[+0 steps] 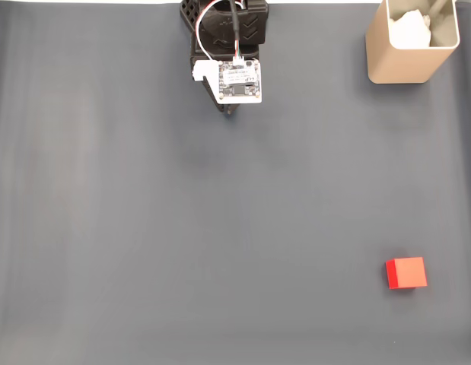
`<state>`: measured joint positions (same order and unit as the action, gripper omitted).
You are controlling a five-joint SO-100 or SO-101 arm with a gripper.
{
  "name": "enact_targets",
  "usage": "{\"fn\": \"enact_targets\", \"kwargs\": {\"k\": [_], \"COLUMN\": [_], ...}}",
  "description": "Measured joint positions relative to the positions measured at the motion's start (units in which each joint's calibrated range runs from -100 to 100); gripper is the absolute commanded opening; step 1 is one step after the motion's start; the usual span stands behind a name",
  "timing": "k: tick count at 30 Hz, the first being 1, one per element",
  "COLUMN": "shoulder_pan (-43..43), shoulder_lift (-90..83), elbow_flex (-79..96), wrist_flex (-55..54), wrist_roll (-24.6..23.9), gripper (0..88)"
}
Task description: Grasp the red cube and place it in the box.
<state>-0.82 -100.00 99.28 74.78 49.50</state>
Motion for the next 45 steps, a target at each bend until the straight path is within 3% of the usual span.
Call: {"fn": "enact_targets", "kwargs": {"k": [45], "shoulder_pan": [0.0], "shoulder_lift": [0.0], "elbow_flex": [0.0], "wrist_flex": [0.0], "wrist_roll": [0.0], "gripper": [0.1]}}
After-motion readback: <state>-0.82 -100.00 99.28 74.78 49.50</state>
